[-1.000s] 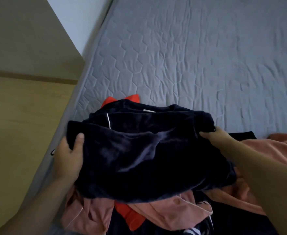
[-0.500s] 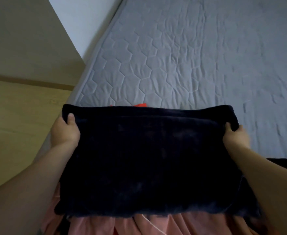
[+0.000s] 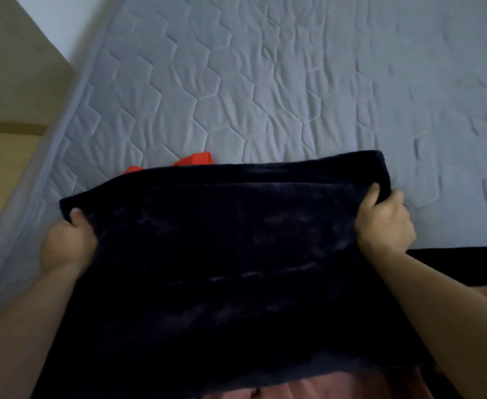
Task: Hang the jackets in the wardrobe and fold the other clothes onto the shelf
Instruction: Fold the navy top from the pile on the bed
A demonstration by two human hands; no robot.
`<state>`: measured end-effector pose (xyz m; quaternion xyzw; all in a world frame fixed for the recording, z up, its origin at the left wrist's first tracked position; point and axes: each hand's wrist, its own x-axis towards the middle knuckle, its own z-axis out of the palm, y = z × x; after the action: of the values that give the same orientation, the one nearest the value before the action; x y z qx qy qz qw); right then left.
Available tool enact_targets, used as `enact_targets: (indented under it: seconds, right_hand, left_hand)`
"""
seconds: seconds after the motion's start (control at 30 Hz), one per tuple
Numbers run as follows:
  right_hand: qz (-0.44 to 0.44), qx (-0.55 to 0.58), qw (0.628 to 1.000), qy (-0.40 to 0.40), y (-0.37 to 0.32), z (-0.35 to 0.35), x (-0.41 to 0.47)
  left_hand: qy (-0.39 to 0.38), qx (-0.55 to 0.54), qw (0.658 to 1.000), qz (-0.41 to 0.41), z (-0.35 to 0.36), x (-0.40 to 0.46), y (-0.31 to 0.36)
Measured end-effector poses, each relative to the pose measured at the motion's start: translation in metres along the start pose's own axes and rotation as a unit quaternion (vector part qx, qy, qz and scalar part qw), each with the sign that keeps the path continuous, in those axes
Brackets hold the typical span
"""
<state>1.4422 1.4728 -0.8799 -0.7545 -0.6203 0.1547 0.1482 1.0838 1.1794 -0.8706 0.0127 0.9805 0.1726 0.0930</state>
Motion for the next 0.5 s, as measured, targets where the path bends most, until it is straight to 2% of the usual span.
enact_targets:
  seconds: [0.1, 0.2, 0.27, 0.33, 0.4, 0.5]
  right_hand:
    - [-0.004, -0.001, 1.000, -0.021, -0.001, -0.004, 0.001]
    - [0.012, 0.007, 0.993, -0.115, 0.000, -0.025, 0.004]
    - [0.065, 0.058, 0.978, -0.190, 0.003, -0.046, 0.005]
    - [0.146, 0.182, 0.928, -0.291, 0.000, -0.074, 0.000]
    - [0.171, 0.185, 0.883, -0.395, -0.006, -0.100, -0.003]
    - [0.150, 0.116, 0.852, -0.487, -0.020, -0.128, -0.012]
  left_hand:
    - [-0.040, -0.006, 0.999, -0.011, -0.010, -0.006, 0.004]
    - [-0.119, -0.066, 0.989, -0.065, -0.037, -0.018, 0.008]
    - [-0.232, -0.140, 0.956, -0.112, -0.063, -0.031, 0.009]
    - [-0.323, -0.213, 0.912, -0.134, -0.093, -0.052, 0.005]
    - [-0.333, -0.233, 0.905, -0.126, -0.111, -0.073, -0.002]
    - [-0.263, -0.258, 0.927, -0.072, -0.119, -0.105, -0.001]
